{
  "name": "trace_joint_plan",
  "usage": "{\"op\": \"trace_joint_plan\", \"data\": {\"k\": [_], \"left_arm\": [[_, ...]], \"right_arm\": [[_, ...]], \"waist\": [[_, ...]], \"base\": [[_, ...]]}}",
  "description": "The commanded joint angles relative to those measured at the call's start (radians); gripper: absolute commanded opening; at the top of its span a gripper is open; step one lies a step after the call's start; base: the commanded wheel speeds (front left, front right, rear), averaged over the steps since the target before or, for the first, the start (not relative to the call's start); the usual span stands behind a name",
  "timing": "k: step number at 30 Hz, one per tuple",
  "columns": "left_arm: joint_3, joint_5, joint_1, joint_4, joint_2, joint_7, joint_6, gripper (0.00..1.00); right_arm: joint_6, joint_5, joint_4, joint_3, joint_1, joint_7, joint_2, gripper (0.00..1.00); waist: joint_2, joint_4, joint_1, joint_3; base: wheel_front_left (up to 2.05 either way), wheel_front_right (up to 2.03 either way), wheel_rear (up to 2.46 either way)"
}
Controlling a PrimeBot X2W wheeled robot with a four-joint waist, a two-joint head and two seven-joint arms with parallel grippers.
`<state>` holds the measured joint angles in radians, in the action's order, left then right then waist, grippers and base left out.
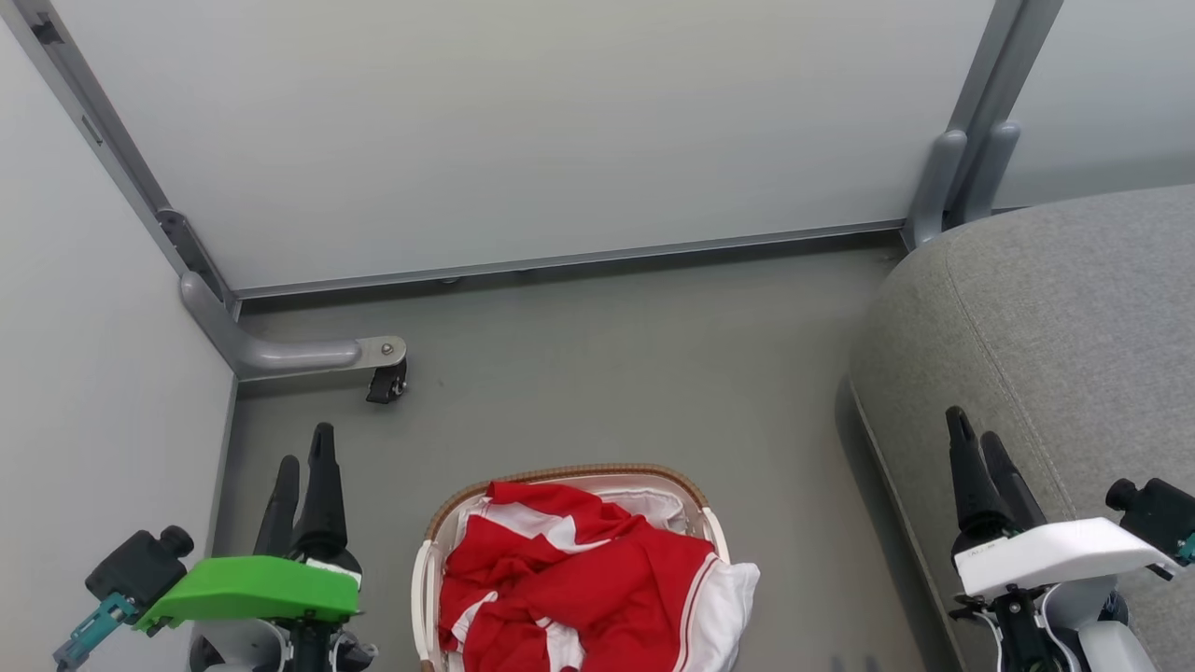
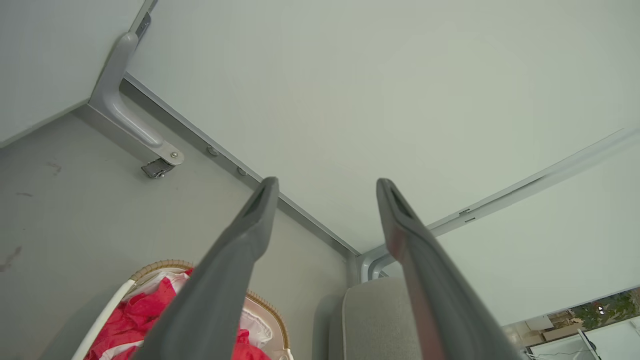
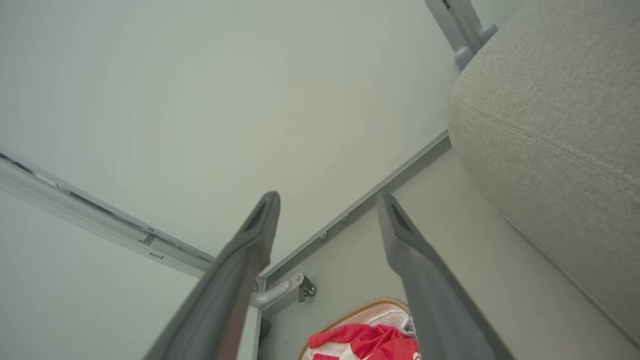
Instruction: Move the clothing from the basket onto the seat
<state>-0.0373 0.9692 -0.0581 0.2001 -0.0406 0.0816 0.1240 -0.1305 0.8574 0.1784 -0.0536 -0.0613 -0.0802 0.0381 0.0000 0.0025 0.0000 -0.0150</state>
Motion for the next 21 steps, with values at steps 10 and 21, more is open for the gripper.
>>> {"op": "trace_joint_plan", "data": {"k": [10, 21], "left_arm": [[-0.040, -0.193, 0.007, -0.008, -0.008, 0.036, 0.005, 1.00], [-0.055, -0.331, 0.018, 0.022, -0.009, 0.066, -0.002, 1.00]], "right_arm": [[0.000, -0.159, 0.005, 0.015, 0.005, -0.038, 0.008, 1.00], [0.000, -0.291, 0.025, 0.034, 0.007, -0.068, 0.010, 1.00]], "waist": [[0.0000, 0.003, 0.0000, -0.002], [0.0000, 0.003, 0.0000, -0.002]], "base": [[0.00, 0.00, 0.00], [0.00, 0.00, 0.00]]}}
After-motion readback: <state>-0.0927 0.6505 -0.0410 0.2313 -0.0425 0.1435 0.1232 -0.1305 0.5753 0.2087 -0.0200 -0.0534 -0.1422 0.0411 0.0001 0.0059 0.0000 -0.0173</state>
